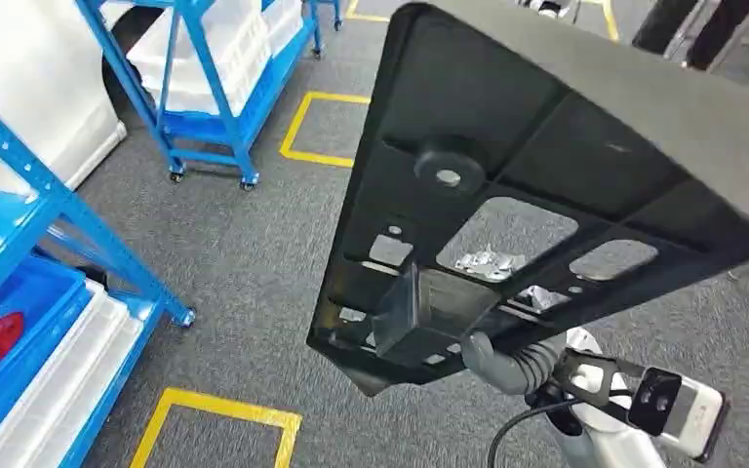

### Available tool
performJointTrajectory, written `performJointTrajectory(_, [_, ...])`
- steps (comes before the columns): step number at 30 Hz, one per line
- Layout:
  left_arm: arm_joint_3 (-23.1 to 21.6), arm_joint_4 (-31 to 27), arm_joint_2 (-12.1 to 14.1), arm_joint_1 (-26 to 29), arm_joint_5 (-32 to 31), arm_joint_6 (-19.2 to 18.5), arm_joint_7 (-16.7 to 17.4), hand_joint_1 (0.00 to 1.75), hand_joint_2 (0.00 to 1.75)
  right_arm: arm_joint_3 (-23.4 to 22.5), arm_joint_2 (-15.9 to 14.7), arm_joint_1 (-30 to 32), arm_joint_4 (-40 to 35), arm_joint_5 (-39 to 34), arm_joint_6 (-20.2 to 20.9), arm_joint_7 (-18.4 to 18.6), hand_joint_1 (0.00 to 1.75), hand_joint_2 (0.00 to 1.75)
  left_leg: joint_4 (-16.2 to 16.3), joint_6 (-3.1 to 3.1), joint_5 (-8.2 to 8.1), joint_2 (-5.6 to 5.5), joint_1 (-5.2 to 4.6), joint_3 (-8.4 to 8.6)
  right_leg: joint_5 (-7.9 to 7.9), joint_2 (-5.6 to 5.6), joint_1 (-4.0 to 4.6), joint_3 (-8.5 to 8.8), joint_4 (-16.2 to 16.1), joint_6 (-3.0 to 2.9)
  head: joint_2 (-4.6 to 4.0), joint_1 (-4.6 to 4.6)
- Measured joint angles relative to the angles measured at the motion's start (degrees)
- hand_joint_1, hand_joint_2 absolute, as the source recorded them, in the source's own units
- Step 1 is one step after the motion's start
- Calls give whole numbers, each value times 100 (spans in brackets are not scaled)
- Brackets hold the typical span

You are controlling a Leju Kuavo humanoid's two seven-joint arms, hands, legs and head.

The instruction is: Take the parts from the cabinet and place them on the table.

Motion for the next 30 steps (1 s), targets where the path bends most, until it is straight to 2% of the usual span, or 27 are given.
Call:
performJointTrajectory(2, [4, 0, 0, 23, 17, -15, -13, 0, 0, 0, 2, -22, 4, -11, 20, 0, 175, 175, 952, -23, -411, -122, 2, -451, 0, 125, 20, -4, 2, -16, 0, -9])
performJointTrajectory(3, [4, 0, 0, 42, 17, -15, -2, 0, 0, 0, 2, -17, 4, -4, 37, 0, 175, 175, 1268, -23, -463, -131, 1, -617, 1, 200, 31, -4, 5, -17, 0, -11])
performJointTrajectory(4, [7, 0, -4, 54, 17, -6, 13, 0, 0, 0, 4, -19, 4, 7, 59, 0, 175, 175, 1256, -14, -372, -133, 2, -631, 1, 269, 34, -1, 13, -16, 0, -6])
performJointTrajectory(5, [7, 0, -11, 55, 11, 26, 33, 0, 0, 0, 17, -21, 2, 20, 70, 0, 175, 175, 965, 2, -147, -142, 2, -510, 1, 344, 36, 2, 23, -15, 0, -11])
performJointTrajectory(6, [7, 0, -15, 51, 9, 44, 44, 0, 0, 0, 33, -24, 2, 42, 74, 0, 175, 175, 492, 21, 128, -171, 2, -298, -1, 410, 35, 7, 38, -12, 0, -9])
performJointTrajectory(7, [7, 0, -15, 46, 6, 57, 48, 0, 0, 0, 53, -29, 0, 55, 85, 0, 175, 175, -79, 43, 414, -302, 7, -35, -8, 479, 31, 10, 57, 0, 0, -9])
performJointTrajectory(8, [7, 0, -15, 46, 4, 63, 53, 0, 0, 2, 68, -35, 0, 72, 83, 0, 175, 175, -436, 69, 447, -617, 16, 121, -12, 527, 15, -4, 68, 18, 0, -9])
performJointTrajectory(9, [7, 0, -17, 43, 2, 66, 55, 0, 0, 7, 81, -56, 0, 90, 76, 0, 175, 175, -541, 65, 431, -657, 22, 146, -6, 598, 33, -41, 102, 60, 0, 4])
performJointTrajectory(12, [7, 0, -17, 43, -11, 66, 59, 0, 0, 15, 98, -75, 0, 94, 48, 0, 175, 175, -529, 132, 454, -497, -31, 157, 58, 773, -24, -78, 43, 184, 0, -4])
performJointTrajectory(13, [7, 0, -26, 28, -15, 59, 59, 0, 0, 15, 98, -111, 0, 94, 41, 0, 175, 175, -637, 188, 515, -420, 31, 175, 62, 822, 6, -91, 49, 230, 0, 2])
performJointTrajectory(14, [7, 0, -33, 0, -15, 53, 57, 0, 0, 17, 98, -134, -4, 81, 18, 2, 175, 175, -681, 223, 548, -336, 19, 204, -40, 546, 17, -148, 159, 221, 0, -7])
performJointTrajectory(15, [7, 0, -35, -1, -15, 46, 59, 0, 0, 20, 101, -183, -7, 72, 2, 18, 175, 175, -700, 260, 561, -270, 10, 205, -260, 301, 23, -297, 481, 236, 0, 37])
performJointTrajectory(16, [7, 0, -35, 4, -15, 40, 66, 0, 0, 24, 105, -208, -7, 57, -9, 28, 175, 175, -698, 261, 561, -201, -5, 197, -492, 180, 13, -518, 947, 254, 0, 37])
performJointTrajectory(17, [7, 0, -35, 10, -15, 39, 76, 0, 0, 28, 109, -201, -7, 52, -11, 41, 175, 175, -697, 266, 555, -134, -16, 195, -679, 122, 2, -727, 1401, 267, 0, 37])
performJointTrajectory(18, [7, 0, -35, 16, -15, 39, 88, 0, 0, 35, 114, -195, -7, 53, -13, 72, 175, 175, -694, 268, 551, -59, -20, 191, -786, 95, -9, -895, 1752, 279, 0, 37])
performJointTrajectory(19, [9, 0, -35, 14, -13, 39, 101, 0, 0, 37, 114, -192, -4, 53, -13, 90, 175, 175, -692, 263, 546, 16, -20, 190, -750, 83, -20, -942, 1842, 293, 0, 37])
performJointTrajectory(20, [9, 0, -39, 7, -11, 39, 103, 0, 0, 42, 114, -192, -5, 52, -15, 105, 175, 175, -691, 257, 541, 81, -20, 192, -589, 68, -32, -830, 1630, 299, 0, 40])
performJointTrajectory(21, [9, 0, -46, -3, -13, 39, 107, 0, 0, 46, 114, -195, -7, 53, -18, 103, 175, 175, -685, 247, 529, 137, -19, 199, -354, 21, -40, -583, 1172, 299, 0, 37])
performJointTrajectory(22, [9, 0, -61, -12, -13, 37, 109, 0, 0, 48, 114, -197, -13, 52, -20, 103, 175, 175, -672, 230, 514, 189, -19, 207, -128, -71, -40, -283, 629, 291, 0, 39])
performJointTrajectory(23, [7, 0, -72, -17, -13, 37, 114, 0, 0, 48, 114, -202, -15, 52, -22, 103, 175, 175, -647, 201, 489, 224, -26, 218, -6, -294, -27, -3, 131, 266, 0, 42])
performJointTrajectory(24, [7, 0, -77, -15, -15, 37, 114, 0, 0, 48, 114, -207, -15, 52, -26, 105, 175, 175, -619, 156, 458, 258, -71, 209, -83, -381, 54, 28, 32, 214, 0, 39])
performJointTrajectory(25, [7, 0, -83, -15, -15, 37, 116, 0, 0, 50, 114, -206, -15, 48, -35, 98, 175, 175, -621, 134, 451, 301, -68, 216, -62, -285, 38, 8, 31, 169, 0, 22])
performJointTrajectory(27, [7, 0, -90, -20, -24, 35, 116, 0, 0, 50, 111, -179, -15, 31, -57, 87, 175, 175, -633, 73, 434, 409, -60, 250, -70, -171, 61, -4, 35, 119, 0, 24])
performJointTrajectory(28, [7, 0, -92, -31, -29, 33, 114, 0, 0, 50, 111, -180, -15, 24, -61, 79, 175, 175, -621, 34, 406, 459, -55, 268, -47, -103, 43, 14, -4, 80, 0, 39])
performJointTrajectory(29, [7, 0, -92, -43, -33, 28, 110, 0, 0, 50, 111, -176, -18, 17, -74, 74, 175, 175, -521, -3, 320, 245, -14, 239, -32, -57, 15, 34, -19, 49, 0, 22])
performJointTrajectory(30, [7, 2, -98, -41, -35, 22, 107, 0, 0, 50, 111, -184, -18, 4, -83, 68, 175, 175, -250, -10, 130, 56, -9, 118, -32, -18, 5, 33, -18, 18, 0, 9])
